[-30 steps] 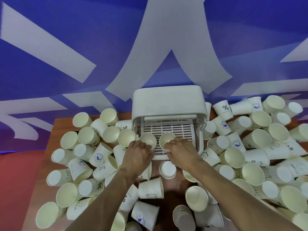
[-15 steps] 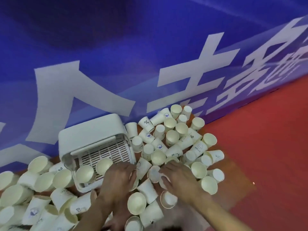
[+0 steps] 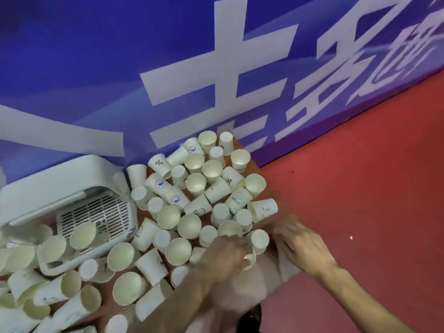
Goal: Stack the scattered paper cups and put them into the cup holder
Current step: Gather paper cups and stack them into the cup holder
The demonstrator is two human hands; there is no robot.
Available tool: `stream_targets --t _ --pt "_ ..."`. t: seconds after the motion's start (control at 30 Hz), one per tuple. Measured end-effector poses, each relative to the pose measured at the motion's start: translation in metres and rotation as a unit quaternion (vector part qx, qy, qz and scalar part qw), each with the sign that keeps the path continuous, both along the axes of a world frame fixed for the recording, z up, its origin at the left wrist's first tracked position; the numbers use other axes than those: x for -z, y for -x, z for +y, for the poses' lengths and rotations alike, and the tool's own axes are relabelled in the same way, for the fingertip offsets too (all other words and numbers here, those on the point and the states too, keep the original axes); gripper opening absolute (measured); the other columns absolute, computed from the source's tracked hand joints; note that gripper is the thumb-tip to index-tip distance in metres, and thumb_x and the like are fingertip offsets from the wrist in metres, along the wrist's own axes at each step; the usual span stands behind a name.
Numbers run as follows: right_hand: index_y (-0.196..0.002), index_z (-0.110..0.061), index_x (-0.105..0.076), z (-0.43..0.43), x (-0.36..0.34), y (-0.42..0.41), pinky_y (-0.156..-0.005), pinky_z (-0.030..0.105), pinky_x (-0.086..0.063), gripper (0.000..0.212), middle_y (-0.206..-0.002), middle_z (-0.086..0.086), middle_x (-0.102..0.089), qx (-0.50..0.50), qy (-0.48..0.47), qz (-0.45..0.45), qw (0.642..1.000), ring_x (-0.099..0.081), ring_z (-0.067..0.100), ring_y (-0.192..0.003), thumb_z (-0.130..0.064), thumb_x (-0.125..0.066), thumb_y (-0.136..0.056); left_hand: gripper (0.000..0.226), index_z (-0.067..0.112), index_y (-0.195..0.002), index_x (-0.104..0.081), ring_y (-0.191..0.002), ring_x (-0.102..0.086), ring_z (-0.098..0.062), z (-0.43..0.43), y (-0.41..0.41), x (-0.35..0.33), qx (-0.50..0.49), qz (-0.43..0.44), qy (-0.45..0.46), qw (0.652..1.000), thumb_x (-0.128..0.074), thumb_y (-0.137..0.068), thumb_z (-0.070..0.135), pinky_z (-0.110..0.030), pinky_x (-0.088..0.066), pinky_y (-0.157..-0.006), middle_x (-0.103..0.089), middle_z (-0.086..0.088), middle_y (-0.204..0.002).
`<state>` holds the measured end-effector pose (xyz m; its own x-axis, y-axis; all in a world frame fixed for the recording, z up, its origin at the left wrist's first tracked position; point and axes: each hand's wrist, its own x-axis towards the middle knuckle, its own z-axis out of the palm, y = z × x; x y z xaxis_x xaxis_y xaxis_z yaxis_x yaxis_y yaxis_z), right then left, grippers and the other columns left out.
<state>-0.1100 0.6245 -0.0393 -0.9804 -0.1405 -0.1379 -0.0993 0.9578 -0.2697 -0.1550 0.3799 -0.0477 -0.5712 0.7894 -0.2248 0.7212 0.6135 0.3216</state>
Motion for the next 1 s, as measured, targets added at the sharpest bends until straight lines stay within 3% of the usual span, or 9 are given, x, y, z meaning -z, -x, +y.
stream_targets --t 0.1,0.17,0.3,0.43,0.57,0.7,0.87,0.93,1.0 --pt "-0.110 -0.027 -0.067 0.005 0.007 0.011 -0.080 0.024 -0.050 0.027 -0.110 -0.014 -0.067 -0.057 0.024 -0.002 0.998 -0.062 0.011 -0.102 -0.023 -0.066 -0.083 0.047 0.016 -0.114 -0.060 -0.095 -0.060 -0.026 0.015 -0.010 0.015 0.034 -0.012 0.048 0.998 -0.043 -0.094 0.055 -0.038 -0.043 -0.069 -0.059 -0.001 -0.114" --pt "-0.112 -0.026 -0.066 -0.002 0.009 0.020 -0.085 0.023 -0.050 0.026 -0.115 -0.013 -0.065 -0.099 0.040 -0.009 0.994 -0.059 0.010 -0.108 -0.028 -0.057 -0.087 0.046 0.014 -0.115 -0.058 -0.095 -0.060 -0.030 0.017 -0.013 0.019 0.044 -0.004 0.088 0.995 -0.044 -0.093 0.053 -0.040 -0.041 -0.069 -0.060 -0.005 -0.114" --pt "-0.110 -0.020 -0.067 -0.034 0.013 0.041 -0.084 0.031 -0.053 0.030 -0.111 -0.007 -0.066 -0.185 0.029 0.002 0.982 -0.059 0.016 -0.106 -0.015 -0.061 -0.082 0.026 0.008 -0.110 -0.060 -0.088 -0.061 -0.035 0.016 -0.014 0.022 0.068 -0.011 0.141 0.988 -0.050 -0.092 0.023 -0.040 -0.031 -0.065 -0.061 -0.014 -0.105" --pt "-0.103 -0.018 -0.067 -0.071 0.016 0.063 -0.074 0.031 -0.049 0.035 -0.104 -0.005 -0.066 -0.275 -0.017 0.016 0.961 -0.059 0.020 -0.099 -0.003 -0.061 -0.072 0.027 0.006 -0.107 -0.059 -0.083 -0.064 -0.036 0.006 -0.020 0.034 0.067 -0.022 0.162 0.984 -0.050 -0.083 -0.001 -0.039 -0.039 -0.068 -0.061 -0.015 -0.098" --pt "-0.092 -0.019 -0.067 -0.085 0.026 0.073 -0.070 0.031 -0.047 0.028 -0.095 -0.004 -0.065 -0.346 -0.053 -0.002 0.937 -0.059 0.020 -0.094 -0.003 -0.065 -0.068 0.022 0.012 -0.103 -0.058 -0.075 -0.065 -0.030 -0.005 -0.032 0.033 0.090 -0.008 0.157 0.983 -0.055 -0.081 0.008 -0.036 -0.046 -0.068 -0.062 -0.008 -0.092" --pt "-0.082 -0.026 -0.065 -0.087 0.033 0.074 -0.069 0.024 -0.046 0.026 -0.085 -0.011 -0.064 -0.370 -0.070 -0.027 0.926 -0.061 0.015 -0.091 -0.011 -0.073 -0.062 0.016 0.028 -0.082 -0.065 -0.060 -0.062 -0.010 -0.015 -0.040 0.022 0.126 0.035 0.140 0.982 -0.069 -0.066 0.029 -0.019 -0.047 -0.057 -0.063 0.008 -0.074" --pt "-0.096 -0.024 -0.066 -0.097 0.036 0.076 -0.081 0.031 -0.042 0.018 -0.093 -0.006 -0.067 -0.370 -0.130 -0.071 0.917 -0.059 0.020 -0.100 -0.015 -0.059 -0.082 0.013 0.024 -0.096 -0.061 -0.074 -0.063 -0.015 -0.026 -0.045 0.013 0.110 0.044 0.143 0.983 -0.058 -0.084 0.022 -0.025 -0.048 -0.061 -0.061 0.005 -0.089" --pt "-0.089 -0.025 -0.068 -0.103 0.031 0.075 -0.075 0.030 -0.043 0.017 -0.081 -0.007 -0.067 -0.363 -0.136 -0.069 0.919 -0.062 0.019 -0.088 -0.016 -0.068 -0.075 0.019 0.022 -0.096 -0.060 -0.072 -0.062 -0.016 -0.033 -0.045 0.008 0.099 0.032 0.136 0.985 -0.044 -0.088 0.026 -0.027 -0.045 -0.059 -0.061 0.003 -0.088" --pt "-0.067 -0.028 -0.065 -0.107 0.022 0.072 -0.061 0.023 -0.044 0.026 -0.057 -0.011 -0.060 -0.360 -0.144 -0.045 0.921 -0.061 0.013 -0.063 -0.020 -0.084 -0.050 0.017 0.021 -0.093 -0.061 -0.069 -0.061 -0.017 -0.038 -0.042 0.004 0.093 0.031 0.113 0.989 -0.046 -0.087 0.027 -0.028 -0.045 -0.058 -0.060 0.003 -0.085"
